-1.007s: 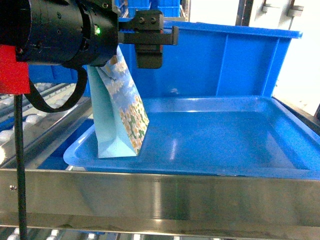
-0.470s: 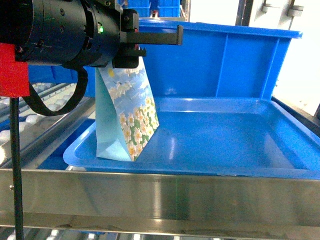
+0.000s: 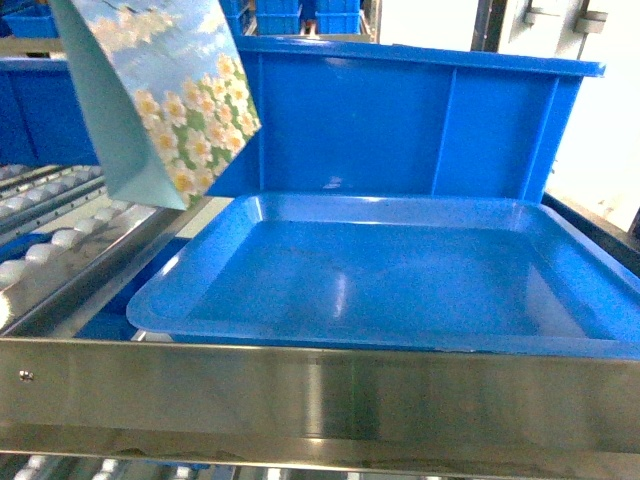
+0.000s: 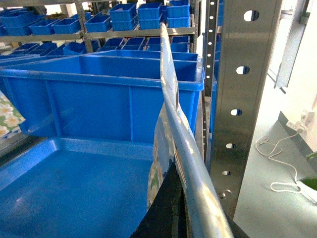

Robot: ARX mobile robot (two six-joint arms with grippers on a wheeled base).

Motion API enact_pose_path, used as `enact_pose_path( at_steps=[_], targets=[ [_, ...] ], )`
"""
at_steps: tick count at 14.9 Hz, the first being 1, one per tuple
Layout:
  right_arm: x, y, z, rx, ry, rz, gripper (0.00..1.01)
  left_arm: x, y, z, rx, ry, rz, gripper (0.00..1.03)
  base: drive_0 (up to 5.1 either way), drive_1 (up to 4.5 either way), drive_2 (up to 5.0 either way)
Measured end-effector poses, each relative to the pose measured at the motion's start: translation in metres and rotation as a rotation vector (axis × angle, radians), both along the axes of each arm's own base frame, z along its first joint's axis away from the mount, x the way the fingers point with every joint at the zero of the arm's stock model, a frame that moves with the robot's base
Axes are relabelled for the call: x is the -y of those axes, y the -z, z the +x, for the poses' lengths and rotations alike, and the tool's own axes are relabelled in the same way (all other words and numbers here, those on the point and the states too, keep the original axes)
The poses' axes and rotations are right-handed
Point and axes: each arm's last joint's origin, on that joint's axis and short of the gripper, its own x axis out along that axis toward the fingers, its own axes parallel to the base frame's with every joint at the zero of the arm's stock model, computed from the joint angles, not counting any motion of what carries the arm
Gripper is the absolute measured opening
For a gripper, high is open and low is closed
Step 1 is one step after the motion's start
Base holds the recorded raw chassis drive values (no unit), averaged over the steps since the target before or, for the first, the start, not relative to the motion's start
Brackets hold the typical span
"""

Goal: Move flower gift bag to table near conveyor

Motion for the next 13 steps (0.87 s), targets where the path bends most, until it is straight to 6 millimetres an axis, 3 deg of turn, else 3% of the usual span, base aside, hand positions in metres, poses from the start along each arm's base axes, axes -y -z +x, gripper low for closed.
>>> enact_pose_path(
  at_steps=[3, 5, 7, 9, 13],
  targets=[
    [0.000, 0.000, 0.000, 0.000, 0.000, 0.000, 0.02, -0.051, -0.013, -0.045, 0.105, -0.096, 0.003, 0.03, 0.0, 0.00, 0.0],
    [0.000, 0.000, 0.000, 0.000, 0.000, 0.000, 0.02, -0.070, -0.010, -0.068, 0.112, -0.150, 0.012, 0.03, 0.0, 0.00, 0.0],
    [0.000, 0.000, 0.000, 0.000, 0.000, 0.000, 0.02, -0.077, -0.003, -0.096, 0.103, -0.170, 0.016, 0.03, 0.0, 0.00, 0.0],
    [0.000, 0.000, 0.000, 0.000, 0.000, 0.000, 0.02, -0.077, 0.004, -0.112, 0.094, -0.200, 0.016, 0.03, 0.0, 0.00, 0.0],
    [0.000, 0.000, 0.000, -0.002, 0.006, 0.000, 0.02, -0.072, 0.015, -0.122, 0.056, -0.223, 0.026, 0.03, 0.0, 0.00, 0.0]
  ],
)
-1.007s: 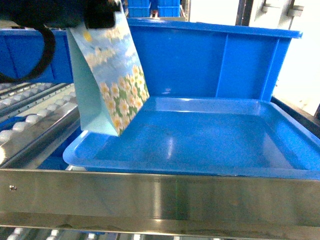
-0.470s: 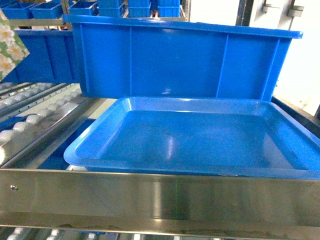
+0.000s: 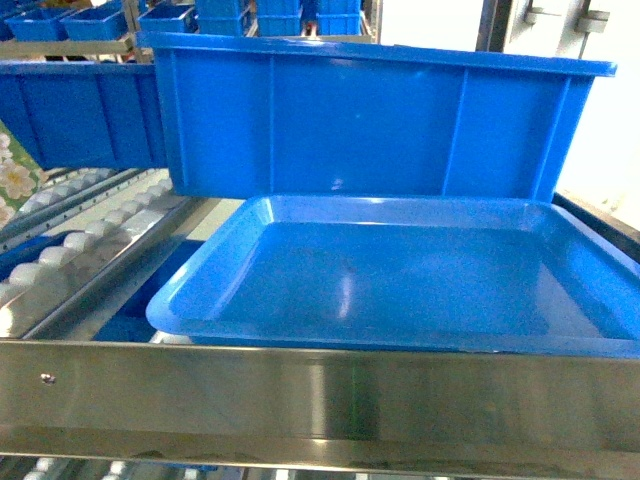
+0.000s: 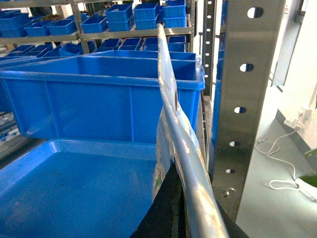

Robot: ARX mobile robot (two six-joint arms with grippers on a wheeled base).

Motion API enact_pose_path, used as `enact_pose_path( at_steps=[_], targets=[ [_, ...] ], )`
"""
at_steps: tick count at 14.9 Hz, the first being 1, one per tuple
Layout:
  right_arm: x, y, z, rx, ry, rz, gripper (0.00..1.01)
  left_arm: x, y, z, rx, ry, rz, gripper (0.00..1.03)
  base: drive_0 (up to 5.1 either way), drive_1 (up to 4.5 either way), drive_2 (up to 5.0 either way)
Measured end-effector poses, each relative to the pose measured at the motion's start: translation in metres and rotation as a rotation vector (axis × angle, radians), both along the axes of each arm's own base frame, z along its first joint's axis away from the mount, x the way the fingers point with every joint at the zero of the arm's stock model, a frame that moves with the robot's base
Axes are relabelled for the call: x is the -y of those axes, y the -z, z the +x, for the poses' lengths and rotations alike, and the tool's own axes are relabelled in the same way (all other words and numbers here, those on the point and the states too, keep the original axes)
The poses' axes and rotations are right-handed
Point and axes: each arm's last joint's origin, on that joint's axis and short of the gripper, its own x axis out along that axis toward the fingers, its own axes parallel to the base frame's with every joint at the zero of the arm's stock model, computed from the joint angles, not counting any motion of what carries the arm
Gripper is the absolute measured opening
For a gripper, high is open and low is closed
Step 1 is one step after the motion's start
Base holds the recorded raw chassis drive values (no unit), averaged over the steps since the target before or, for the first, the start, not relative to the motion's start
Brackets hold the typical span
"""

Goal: Move flower gift bag to table near conveyor

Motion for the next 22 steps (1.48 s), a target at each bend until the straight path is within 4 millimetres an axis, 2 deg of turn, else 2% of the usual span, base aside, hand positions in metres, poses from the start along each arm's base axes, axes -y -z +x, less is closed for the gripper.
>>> enact_pose_path(
  at_steps=[22],
  targets=[
    [-0.0003, 0.0003, 0.0000, -0.002, -0.006, 0.000, 0.02, -0.0007, 0.0001, -0.0003, -0.002, -0.010, -0.003, 0.03, 0.0, 0.00, 0.0]
  ],
)
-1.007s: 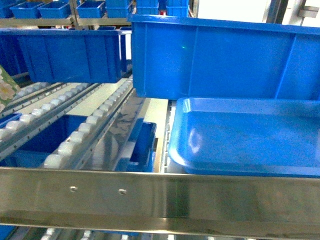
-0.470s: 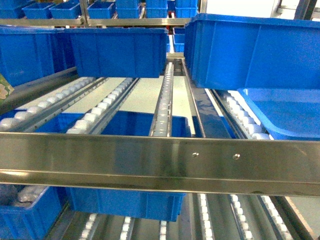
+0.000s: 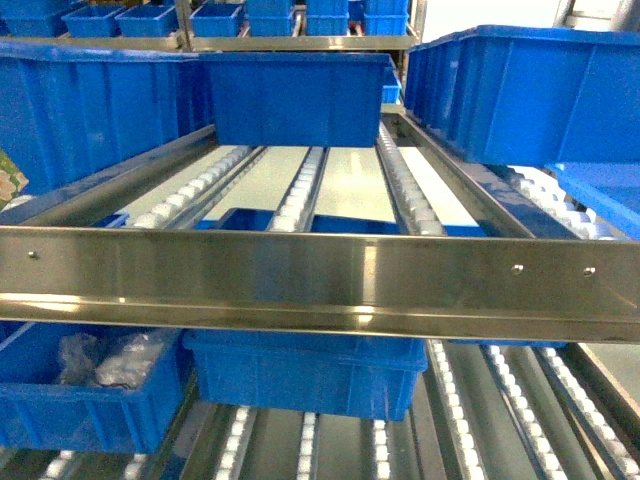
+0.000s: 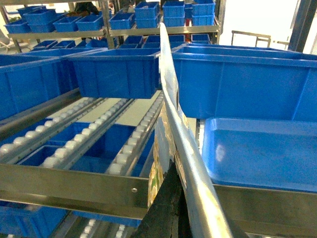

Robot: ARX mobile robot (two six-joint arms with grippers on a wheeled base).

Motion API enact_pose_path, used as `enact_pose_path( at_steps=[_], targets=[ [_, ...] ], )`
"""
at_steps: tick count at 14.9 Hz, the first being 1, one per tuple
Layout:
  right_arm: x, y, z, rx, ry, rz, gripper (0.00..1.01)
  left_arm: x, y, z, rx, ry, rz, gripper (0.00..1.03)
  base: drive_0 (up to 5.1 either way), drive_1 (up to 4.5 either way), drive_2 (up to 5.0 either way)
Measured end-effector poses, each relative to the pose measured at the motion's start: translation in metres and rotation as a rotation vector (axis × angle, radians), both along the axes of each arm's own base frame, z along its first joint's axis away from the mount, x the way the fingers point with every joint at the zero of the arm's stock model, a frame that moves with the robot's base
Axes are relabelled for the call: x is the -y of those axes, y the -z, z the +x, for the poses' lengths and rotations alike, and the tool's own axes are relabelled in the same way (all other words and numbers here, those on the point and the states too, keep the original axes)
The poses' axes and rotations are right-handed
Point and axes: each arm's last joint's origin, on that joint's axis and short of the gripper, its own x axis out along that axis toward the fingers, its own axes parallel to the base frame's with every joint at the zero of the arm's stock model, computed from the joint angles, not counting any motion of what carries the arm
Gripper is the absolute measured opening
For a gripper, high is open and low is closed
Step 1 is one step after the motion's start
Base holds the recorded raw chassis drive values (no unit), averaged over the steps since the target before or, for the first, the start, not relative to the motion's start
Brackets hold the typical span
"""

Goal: Move flower gift bag to table near conveyor

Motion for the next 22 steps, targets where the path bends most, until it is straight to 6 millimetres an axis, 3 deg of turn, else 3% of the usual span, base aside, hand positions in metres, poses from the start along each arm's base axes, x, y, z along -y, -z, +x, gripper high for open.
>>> enact_pose_path(
  at_steps=[15, 22],
  targets=[
    [0.0000, -0.0003, 0.0000, 0.003, 0.000, 0.000, 0.02, 0.0000, -0.0002, -0.0001, 0.002, 0.000, -0.001, 0.03, 0.0, 0.00, 0.0],
    [0.0000, -0.0005, 0.0000, 0.005, 0.000, 0.000, 0.02, 0.0000, -0.0003, 0.0000, 0.003, 0.000, -0.001, 0.03, -4.6, 0.86, 3.9]
  ],
)
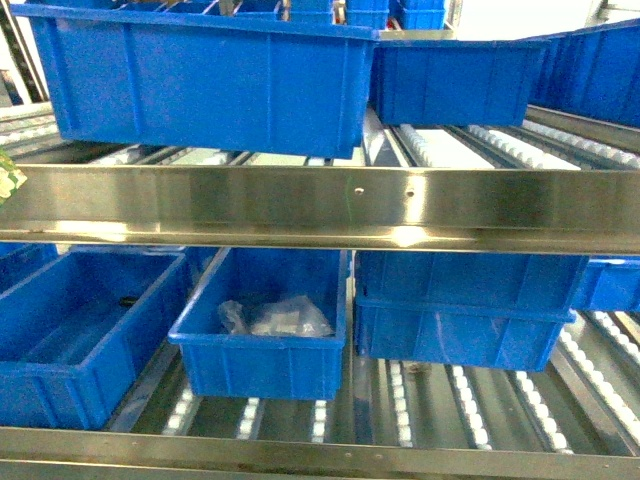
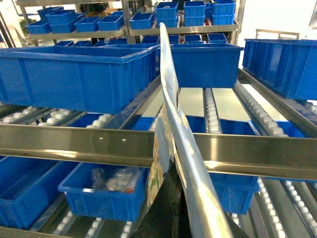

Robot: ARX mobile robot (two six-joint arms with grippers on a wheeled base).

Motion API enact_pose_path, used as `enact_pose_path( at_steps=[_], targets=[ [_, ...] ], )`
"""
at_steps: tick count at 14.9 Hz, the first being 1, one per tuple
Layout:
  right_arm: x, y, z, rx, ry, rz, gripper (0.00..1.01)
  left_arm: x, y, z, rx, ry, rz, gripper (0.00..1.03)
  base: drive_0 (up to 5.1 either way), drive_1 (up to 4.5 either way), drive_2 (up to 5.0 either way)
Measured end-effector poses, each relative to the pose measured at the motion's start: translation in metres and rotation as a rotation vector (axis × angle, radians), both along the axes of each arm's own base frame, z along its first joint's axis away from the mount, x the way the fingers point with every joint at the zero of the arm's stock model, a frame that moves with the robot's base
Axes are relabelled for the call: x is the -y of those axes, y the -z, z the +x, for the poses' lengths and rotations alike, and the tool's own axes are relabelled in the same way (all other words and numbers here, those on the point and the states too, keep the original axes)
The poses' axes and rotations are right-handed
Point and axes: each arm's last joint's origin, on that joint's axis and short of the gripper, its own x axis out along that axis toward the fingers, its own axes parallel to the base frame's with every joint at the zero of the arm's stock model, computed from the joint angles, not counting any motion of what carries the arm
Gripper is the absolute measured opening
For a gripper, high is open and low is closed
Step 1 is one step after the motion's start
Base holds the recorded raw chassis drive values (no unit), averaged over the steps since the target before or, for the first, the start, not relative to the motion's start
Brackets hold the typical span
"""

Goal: Move flower gift bag to table near conveyor

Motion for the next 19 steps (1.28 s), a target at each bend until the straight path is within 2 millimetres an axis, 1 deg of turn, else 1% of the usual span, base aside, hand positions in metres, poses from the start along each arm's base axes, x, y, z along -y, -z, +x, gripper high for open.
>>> enact_pose_path(
  at_steps=[19],
  targets=[
    [0.0000, 0.0009, 0.0001, -0.006, 0.000, 0.000, 0.02, 0.0000, 0.0002, 0.0001, -0.001, 0.000, 0.000, 0.03, -4.6, 0.85, 3.9]
  ],
)
